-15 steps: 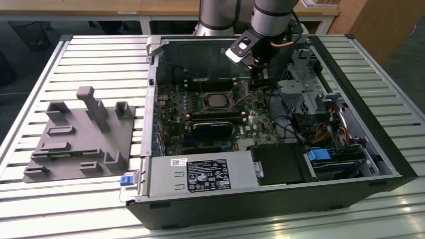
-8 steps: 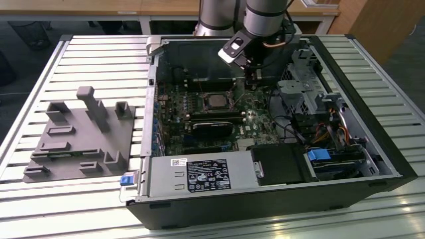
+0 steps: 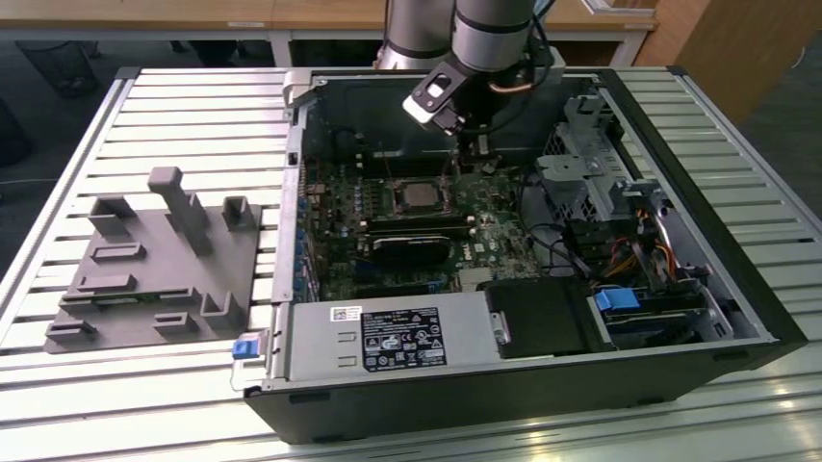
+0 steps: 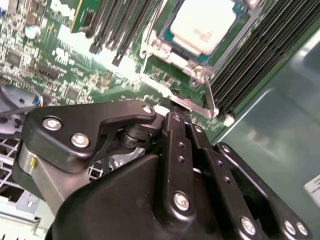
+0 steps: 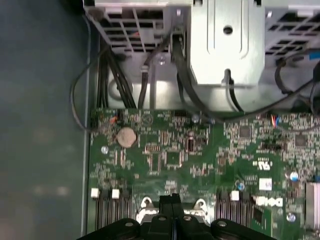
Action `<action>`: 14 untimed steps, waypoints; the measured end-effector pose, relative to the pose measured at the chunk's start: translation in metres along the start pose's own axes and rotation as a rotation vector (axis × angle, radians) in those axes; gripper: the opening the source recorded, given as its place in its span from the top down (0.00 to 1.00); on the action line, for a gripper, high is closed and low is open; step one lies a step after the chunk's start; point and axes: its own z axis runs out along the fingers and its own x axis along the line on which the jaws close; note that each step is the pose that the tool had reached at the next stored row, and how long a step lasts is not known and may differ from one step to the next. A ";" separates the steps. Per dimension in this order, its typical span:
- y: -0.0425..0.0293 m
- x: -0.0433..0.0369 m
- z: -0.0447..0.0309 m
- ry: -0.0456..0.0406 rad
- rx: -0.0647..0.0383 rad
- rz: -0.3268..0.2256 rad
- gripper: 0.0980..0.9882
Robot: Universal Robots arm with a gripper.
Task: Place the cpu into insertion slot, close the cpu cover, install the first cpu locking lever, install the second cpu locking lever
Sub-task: 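Close the cpu cover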
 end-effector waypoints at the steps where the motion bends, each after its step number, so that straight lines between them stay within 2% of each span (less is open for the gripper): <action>1: -0.0023 0.0000 0.0002 -0.0001 0.000 0.000 0.99; 6: -0.0118 0.0000 0.0016 0.0000 0.000 0.000 0.99; 14: -0.0226 -0.0001 0.0059 0.0000 0.000 0.000 0.99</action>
